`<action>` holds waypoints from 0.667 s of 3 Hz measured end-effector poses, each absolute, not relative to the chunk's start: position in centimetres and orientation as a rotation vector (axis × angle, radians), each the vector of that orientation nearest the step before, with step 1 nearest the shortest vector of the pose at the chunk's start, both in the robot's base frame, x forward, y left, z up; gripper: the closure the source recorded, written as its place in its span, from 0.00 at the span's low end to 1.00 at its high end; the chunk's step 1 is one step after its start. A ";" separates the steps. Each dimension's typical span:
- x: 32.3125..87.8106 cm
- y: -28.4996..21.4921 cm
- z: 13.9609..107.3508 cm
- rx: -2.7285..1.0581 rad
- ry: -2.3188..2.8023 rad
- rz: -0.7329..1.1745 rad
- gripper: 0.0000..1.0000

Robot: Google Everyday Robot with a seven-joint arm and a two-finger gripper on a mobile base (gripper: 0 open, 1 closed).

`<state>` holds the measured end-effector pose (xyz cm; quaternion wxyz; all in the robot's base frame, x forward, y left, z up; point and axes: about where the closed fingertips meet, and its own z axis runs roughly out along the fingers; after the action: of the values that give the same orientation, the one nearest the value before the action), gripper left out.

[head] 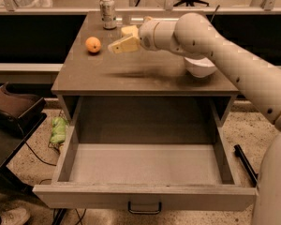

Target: Place orange into top drawer

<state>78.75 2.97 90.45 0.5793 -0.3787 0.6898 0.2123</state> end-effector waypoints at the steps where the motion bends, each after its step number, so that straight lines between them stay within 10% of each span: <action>1: 78.9 3.0 90.4 -0.879 1.610 0.494 0.00; 2: 79.5 6.0 89.3 -0.928 1.615 0.540 0.00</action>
Offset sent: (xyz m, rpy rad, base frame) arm 0.0211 0.0887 -0.0357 -0.0203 0.0741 0.1626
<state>79.53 6.02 89.26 0.5656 -0.3946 0.6868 0.2296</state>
